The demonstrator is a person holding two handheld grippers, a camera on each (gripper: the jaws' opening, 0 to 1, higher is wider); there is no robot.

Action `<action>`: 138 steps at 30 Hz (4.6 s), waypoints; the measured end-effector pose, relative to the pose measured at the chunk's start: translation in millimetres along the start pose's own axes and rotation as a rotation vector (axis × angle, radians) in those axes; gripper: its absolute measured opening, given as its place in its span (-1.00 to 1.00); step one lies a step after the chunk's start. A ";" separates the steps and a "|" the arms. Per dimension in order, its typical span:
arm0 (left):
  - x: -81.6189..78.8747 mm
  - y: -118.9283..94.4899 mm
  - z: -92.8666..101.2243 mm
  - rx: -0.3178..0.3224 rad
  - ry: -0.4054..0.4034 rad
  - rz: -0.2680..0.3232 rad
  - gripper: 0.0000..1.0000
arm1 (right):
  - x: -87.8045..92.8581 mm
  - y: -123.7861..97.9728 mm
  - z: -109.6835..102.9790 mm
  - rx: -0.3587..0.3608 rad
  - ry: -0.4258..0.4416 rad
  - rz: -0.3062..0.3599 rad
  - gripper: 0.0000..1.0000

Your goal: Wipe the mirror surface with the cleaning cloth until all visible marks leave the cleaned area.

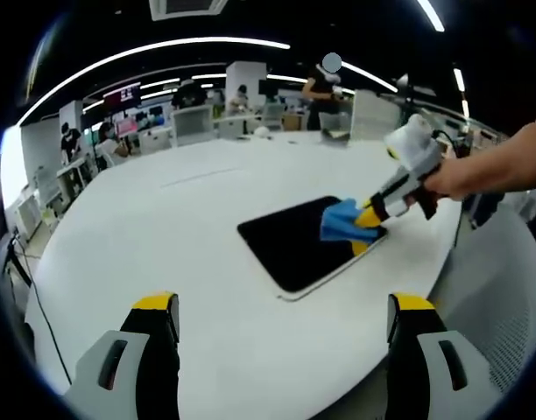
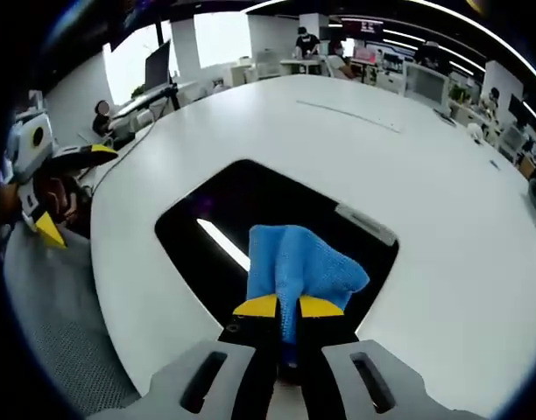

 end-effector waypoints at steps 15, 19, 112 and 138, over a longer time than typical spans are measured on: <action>-1.2 -0.4 -0.4 0.002 -0.004 0.010 0.99 | 5.9 -3.0 -5.7 -0.001 0.024 -0.002 -0.97; -1.1 -0.2 -1.3 -0.001 -0.009 0.012 0.99 | 9.7 -6.1 -10.1 -0.003 0.033 0.002 -0.97; -2.4 2.0 2.3 0.022 0.041 0.016 0.99 | 31.4 -29.2 7.3 -0.007 0.128 0.009 -0.97; -2.7 1.5 2.0 0.012 0.045 0.016 0.99 | 27.5 -27.9 9.7 0.007 0.128 -0.023 -0.97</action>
Point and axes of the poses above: the point that each gripper's makers call its tool centre point, and the gripper's own axes: y roughly forward along the fingers, z roughly to its right, x roughly out of its underside, the point moved 10 cm from there along -y, roughly backward along the fingers, and after that the axes turned 4 degrees about z, right-handed, at the moved point
